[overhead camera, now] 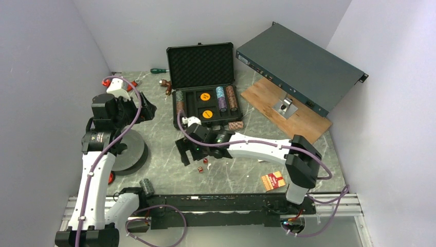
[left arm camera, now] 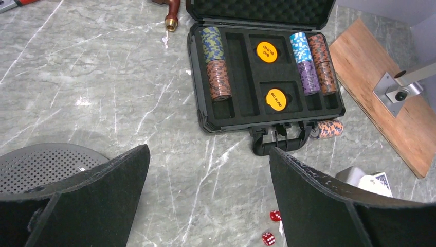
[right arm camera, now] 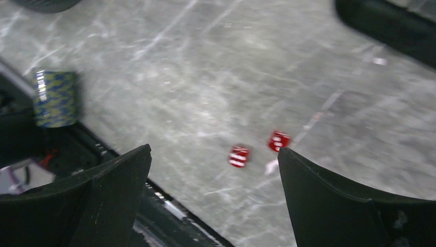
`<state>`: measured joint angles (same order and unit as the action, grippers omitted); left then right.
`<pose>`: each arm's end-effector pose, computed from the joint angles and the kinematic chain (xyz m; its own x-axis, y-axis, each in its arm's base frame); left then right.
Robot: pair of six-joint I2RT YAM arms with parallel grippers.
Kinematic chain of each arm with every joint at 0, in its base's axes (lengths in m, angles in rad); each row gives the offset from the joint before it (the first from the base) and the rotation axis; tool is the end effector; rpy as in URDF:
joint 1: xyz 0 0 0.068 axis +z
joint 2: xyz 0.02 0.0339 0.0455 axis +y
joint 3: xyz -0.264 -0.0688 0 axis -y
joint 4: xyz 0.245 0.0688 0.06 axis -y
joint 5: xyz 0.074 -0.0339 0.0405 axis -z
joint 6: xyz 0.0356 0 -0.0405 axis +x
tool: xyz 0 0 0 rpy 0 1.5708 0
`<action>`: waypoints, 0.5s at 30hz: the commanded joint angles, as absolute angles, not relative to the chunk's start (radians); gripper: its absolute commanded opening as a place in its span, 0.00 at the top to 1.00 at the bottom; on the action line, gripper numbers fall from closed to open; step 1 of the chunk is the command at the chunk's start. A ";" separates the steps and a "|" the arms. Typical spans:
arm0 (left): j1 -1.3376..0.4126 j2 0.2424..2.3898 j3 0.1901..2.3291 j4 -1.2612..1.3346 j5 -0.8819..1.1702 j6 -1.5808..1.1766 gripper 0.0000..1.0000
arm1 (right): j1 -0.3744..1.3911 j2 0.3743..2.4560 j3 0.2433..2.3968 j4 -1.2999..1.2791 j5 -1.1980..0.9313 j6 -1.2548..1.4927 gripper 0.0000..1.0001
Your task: Pack up texas hold em set
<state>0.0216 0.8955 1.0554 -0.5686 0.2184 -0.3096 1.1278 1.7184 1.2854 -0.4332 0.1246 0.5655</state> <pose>0.1872 -0.0037 0.3746 -0.4326 -0.3069 -0.8478 0.0482 0.9311 -0.3616 0.1657 0.3389 0.2430 -0.7376 -0.3143 -0.5976 -0.5528 0.7894 0.2671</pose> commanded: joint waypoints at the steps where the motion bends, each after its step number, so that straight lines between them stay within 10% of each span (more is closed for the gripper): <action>1: 0.017 0.877 1.099 -0.565 0.178 -0.325 0.07 | 1.157 1.782 1.381 -0.265 0.005 0.610 0.03; 15: 0.017 0.846 1.190 -0.649 0.046 -0.329 0.00 | 1.250 2.086 1.699 -0.278 -0.091 0.667 0.04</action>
